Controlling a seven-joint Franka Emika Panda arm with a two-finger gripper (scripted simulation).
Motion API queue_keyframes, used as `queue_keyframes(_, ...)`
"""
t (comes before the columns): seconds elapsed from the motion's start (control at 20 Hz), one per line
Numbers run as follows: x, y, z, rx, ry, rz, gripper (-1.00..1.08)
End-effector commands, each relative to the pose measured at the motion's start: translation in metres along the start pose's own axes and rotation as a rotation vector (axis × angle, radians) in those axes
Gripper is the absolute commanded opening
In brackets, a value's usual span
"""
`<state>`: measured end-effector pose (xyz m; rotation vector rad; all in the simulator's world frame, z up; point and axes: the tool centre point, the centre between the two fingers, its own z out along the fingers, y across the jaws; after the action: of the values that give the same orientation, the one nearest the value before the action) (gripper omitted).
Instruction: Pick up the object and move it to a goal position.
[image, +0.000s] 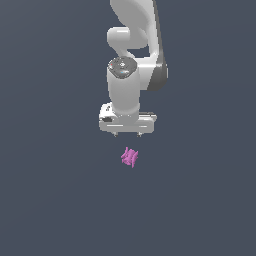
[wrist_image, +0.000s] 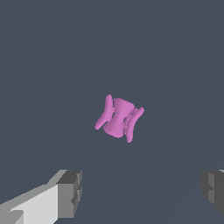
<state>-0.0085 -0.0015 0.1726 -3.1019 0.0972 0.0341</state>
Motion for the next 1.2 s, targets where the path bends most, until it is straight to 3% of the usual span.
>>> queue_keyframes(0.0, 0.0, 0.0, 0.0, 0.0, 0.0, 0.0, 1.0)
queue_keyframes(0.6, 0.006, -0.002, -0.008, -0.022, 0.014, -0.068, 1.0)
queue_keyframes(1.15, 0.013, -0.004, 0.01, -0.021, 0.016, 0.025, 1.0)
